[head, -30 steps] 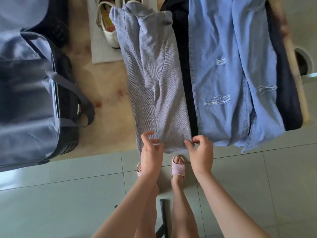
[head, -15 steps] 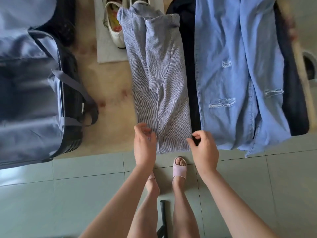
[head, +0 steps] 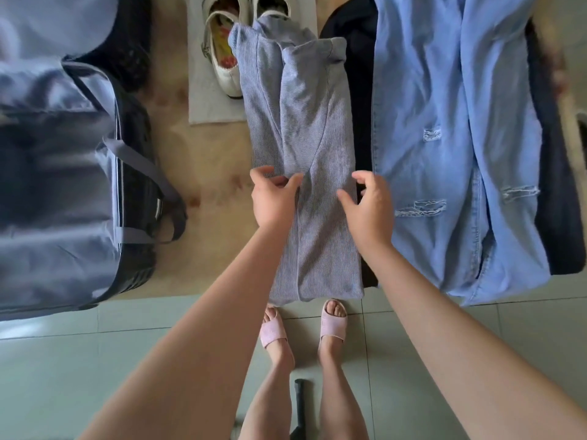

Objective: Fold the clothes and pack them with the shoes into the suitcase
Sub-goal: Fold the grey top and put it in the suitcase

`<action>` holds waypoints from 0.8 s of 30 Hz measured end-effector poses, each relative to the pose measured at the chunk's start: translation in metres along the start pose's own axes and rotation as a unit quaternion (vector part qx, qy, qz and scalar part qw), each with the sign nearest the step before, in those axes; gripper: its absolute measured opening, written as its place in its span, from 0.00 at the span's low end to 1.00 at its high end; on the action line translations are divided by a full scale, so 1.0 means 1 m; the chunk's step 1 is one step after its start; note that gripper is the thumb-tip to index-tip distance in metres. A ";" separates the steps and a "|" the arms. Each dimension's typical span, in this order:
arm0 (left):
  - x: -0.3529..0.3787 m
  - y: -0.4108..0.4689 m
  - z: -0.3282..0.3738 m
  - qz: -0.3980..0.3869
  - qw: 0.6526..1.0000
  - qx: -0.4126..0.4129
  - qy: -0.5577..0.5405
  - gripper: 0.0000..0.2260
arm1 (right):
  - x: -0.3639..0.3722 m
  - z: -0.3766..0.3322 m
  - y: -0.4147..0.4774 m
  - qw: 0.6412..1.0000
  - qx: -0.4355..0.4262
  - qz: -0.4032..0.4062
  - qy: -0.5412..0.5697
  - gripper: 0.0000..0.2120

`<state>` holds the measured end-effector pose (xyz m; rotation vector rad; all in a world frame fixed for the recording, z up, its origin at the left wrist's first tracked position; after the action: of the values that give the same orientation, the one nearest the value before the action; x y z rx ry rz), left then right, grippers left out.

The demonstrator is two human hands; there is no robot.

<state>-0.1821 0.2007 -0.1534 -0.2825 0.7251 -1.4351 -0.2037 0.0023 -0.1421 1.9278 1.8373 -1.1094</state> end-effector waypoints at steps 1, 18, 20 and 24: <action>0.003 0.005 0.005 -0.011 1.000 -0.006 0.001 0.24 | -0.002 0.000 0.012 1.000 0.014 -0.006 0.007 0.17; -0.017 0.044 0.055 0.082 0.987 0.109 0.087 0.17 | -0.010 -0.006 0.080 0.998 0.006 -0.004 0.067 0.16; -0.020 0.053 0.073 0.089 0.985 0.120 0.086 0.16 | -0.018 -0.024 0.101 0.996 -0.024 -0.007 0.091 0.18; -0.018 0.067 0.103 0.110 0.978 0.133 0.121 0.16 | -0.024 -0.085 0.148 0.992 -0.109 -0.045 0.038 0.25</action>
<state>-0.0658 0.2032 -0.1099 0.1787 0.7246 -1.3484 -0.0339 0.0147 -0.1148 1.8020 2.0101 -0.8286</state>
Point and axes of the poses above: each hand's wrist, its own y-axis towards the middle knuckle, its own x-axis out of the palm, z = x × y, the point moved 8 cm from there along y, towards the middle knuckle, and after that the axes turned 14 degrees about -z, right-handed, at the moved point
